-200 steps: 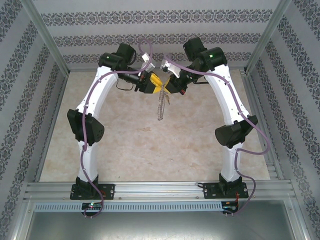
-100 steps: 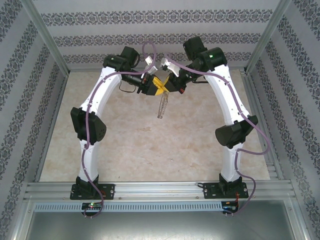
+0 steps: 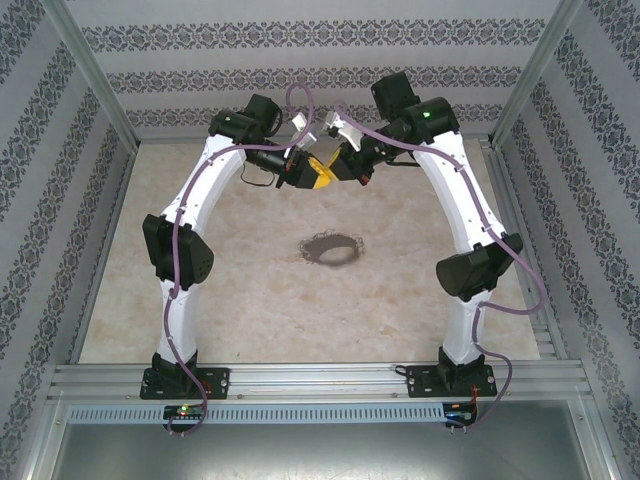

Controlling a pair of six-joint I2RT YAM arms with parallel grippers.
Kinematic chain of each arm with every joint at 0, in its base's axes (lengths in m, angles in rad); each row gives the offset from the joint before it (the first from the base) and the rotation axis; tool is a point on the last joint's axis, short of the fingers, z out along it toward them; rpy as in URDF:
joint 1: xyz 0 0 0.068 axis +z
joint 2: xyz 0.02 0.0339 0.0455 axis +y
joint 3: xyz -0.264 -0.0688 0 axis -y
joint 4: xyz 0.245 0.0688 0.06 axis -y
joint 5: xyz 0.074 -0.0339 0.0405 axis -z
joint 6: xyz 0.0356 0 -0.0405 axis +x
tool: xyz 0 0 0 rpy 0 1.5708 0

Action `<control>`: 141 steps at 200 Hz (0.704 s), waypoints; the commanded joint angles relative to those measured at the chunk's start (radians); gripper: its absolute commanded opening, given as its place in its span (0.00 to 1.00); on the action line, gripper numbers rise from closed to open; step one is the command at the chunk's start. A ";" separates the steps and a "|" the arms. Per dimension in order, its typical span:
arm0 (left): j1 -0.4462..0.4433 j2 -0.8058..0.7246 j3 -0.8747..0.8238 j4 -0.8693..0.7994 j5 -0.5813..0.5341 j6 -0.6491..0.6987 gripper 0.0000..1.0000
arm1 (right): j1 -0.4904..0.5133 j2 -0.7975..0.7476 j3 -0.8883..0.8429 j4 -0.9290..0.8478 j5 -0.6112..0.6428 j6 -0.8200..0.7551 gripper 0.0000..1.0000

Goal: Put the keys on the keyring

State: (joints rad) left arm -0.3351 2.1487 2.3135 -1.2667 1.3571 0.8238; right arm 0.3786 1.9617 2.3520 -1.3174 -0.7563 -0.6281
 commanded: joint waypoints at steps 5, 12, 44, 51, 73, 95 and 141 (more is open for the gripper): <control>-0.011 -0.033 -0.073 0.107 0.023 -0.042 0.00 | -0.046 -0.119 -0.224 0.243 -0.012 0.145 0.25; -0.010 -0.048 -0.100 0.153 0.011 -0.074 0.00 | -0.063 -0.154 -0.336 0.364 0.001 0.238 0.25; -0.011 -0.063 -0.146 0.218 -0.034 -0.132 0.00 | -0.148 -0.244 -0.693 0.678 0.115 0.587 0.37; -0.010 -0.060 -0.153 0.232 -0.040 -0.147 0.02 | -0.162 -0.259 -0.769 0.745 0.150 0.675 0.39; -0.020 -0.052 -0.169 0.248 -0.094 -0.185 0.18 | -0.174 -0.303 -0.997 0.912 0.233 0.848 0.44; -0.047 -0.076 -0.242 0.333 -0.192 -0.248 0.32 | -0.178 -0.297 -1.129 0.975 0.292 0.956 0.45; -0.097 -0.138 -0.423 0.579 -0.279 -0.442 0.38 | -0.172 -0.295 -1.298 1.088 0.394 1.203 0.47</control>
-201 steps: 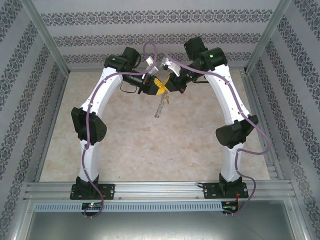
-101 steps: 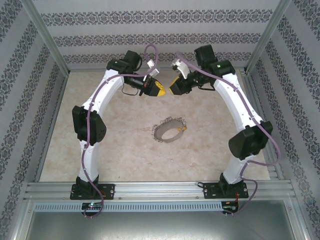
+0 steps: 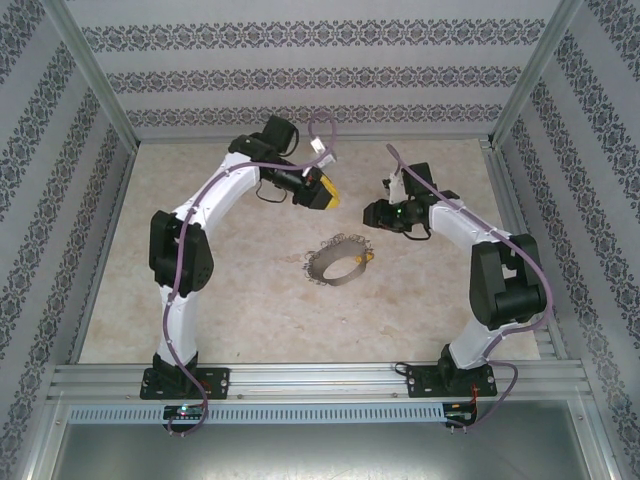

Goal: Put the keys on the keyring

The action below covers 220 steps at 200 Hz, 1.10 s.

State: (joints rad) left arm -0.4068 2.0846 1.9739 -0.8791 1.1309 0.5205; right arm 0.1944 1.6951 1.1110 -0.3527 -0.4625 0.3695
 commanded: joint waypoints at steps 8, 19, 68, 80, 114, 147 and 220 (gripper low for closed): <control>-0.033 -0.087 -0.117 0.239 -0.072 -0.170 0.39 | 0.017 -0.033 -0.074 0.129 0.112 0.239 0.48; -0.045 -0.097 -0.153 0.284 -0.113 -0.203 0.40 | 0.029 -0.038 -0.101 0.140 0.130 0.273 0.49; -0.095 -0.083 -0.244 0.375 -0.247 -0.263 0.43 | 0.018 -0.102 -0.179 0.132 0.205 0.294 0.50; -0.122 -0.057 -0.238 0.364 -0.257 -0.260 0.43 | -0.017 -0.118 -0.190 0.133 0.209 0.285 0.49; -0.211 0.021 -0.213 0.357 -0.404 -0.278 0.43 | -0.111 -0.151 -0.200 0.131 0.197 0.258 0.50; -0.272 0.070 -0.206 0.393 -0.580 -0.322 0.42 | -0.178 -0.159 -0.223 0.175 0.180 0.284 0.50; -0.332 0.151 -0.211 0.450 -0.718 -0.381 0.38 | -0.230 -0.121 -0.238 0.277 0.107 0.336 0.51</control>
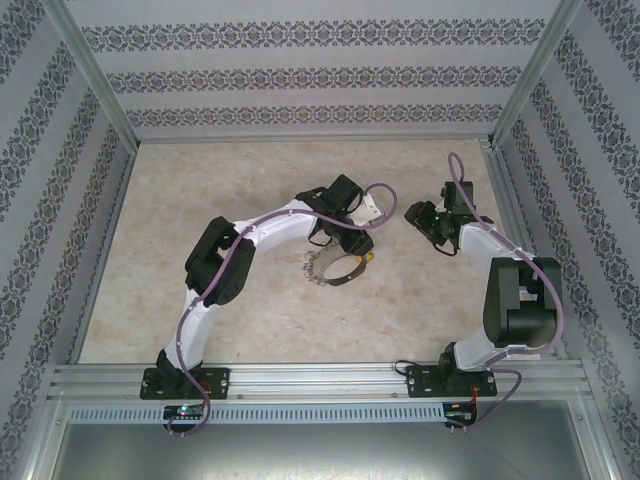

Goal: Put the keys on the keyring

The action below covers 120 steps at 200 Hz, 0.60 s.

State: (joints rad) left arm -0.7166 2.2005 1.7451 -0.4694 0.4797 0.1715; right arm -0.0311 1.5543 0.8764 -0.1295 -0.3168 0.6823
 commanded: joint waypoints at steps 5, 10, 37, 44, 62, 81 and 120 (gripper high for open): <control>-0.024 0.039 0.019 0.041 -0.070 -0.033 0.38 | -0.006 0.023 -0.004 0.061 -0.043 0.025 0.51; -0.024 0.042 0.020 0.041 -0.070 -0.036 0.38 | -0.007 0.026 -0.004 0.064 -0.046 0.025 0.51; -0.031 0.048 0.018 0.047 -0.059 -0.035 0.38 | -0.009 0.042 -0.005 0.081 -0.054 0.029 0.50; -0.032 0.047 0.013 0.051 -0.052 -0.036 0.38 | -0.010 0.045 -0.005 0.086 -0.056 0.031 0.51; -0.037 0.042 0.005 0.060 -0.045 -0.035 0.38 | -0.011 0.053 -0.011 0.098 -0.060 0.034 0.50; -0.041 0.039 0.001 0.064 -0.033 -0.035 0.38 | -0.012 0.057 -0.016 0.106 -0.062 0.037 0.50; -0.050 0.036 -0.015 0.073 -0.027 -0.035 0.37 | -0.013 0.056 -0.025 0.116 -0.065 0.043 0.50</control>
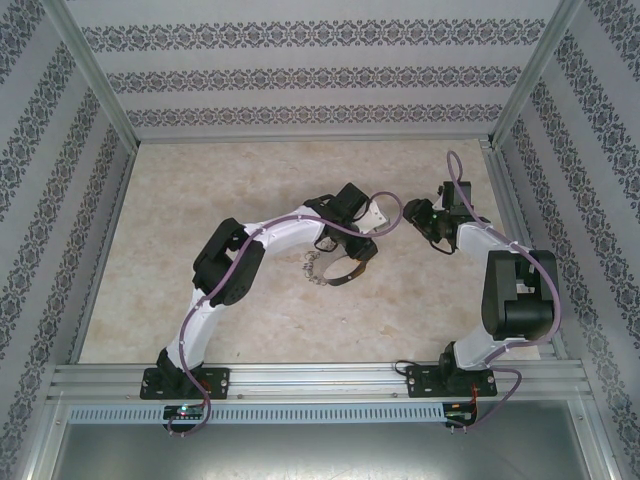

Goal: Put the keys on the keyring

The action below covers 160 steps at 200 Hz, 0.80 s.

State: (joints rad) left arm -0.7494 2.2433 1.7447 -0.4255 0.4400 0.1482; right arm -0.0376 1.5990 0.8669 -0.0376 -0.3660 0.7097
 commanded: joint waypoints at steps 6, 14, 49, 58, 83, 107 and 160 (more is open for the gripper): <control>-0.018 -0.007 -0.017 0.030 0.013 -0.013 0.37 | -0.007 0.012 -0.017 0.025 -0.015 0.016 0.50; -0.018 -0.007 -0.020 0.031 0.017 -0.013 0.36 | -0.007 0.010 -0.017 0.027 -0.015 0.016 0.50; -0.019 -0.006 -0.032 0.032 0.031 -0.017 0.35 | -0.008 0.009 -0.020 0.027 -0.019 0.017 0.50; -0.021 -0.006 -0.035 0.034 0.032 -0.018 0.34 | -0.008 0.009 -0.020 0.030 -0.019 0.017 0.50; -0.022 -0.005 -0.043 0.041 0.029 -0.019 0.34 | -0.007 0.009 -0.023 0.035 -0.020 0.017 0.50; -0.021 0.002 -0.038 0.042 0.034 -0.021 0.33 | -0.010 0.010 -0.026 0.038 -0.022 0.017 0.50; -0.022 0.021 -0.020 0.036 0.048 -0.022 0.30 | -0.013 0.014 -0.029 0.045 -0.027 0.019 0.50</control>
State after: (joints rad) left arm -0.7593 2.2440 1.7100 -0.4095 0.4637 0.1406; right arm -0.0376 1.5997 0.8539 -0.0097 -0.3767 0.7128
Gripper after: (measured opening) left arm 0.298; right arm 0.504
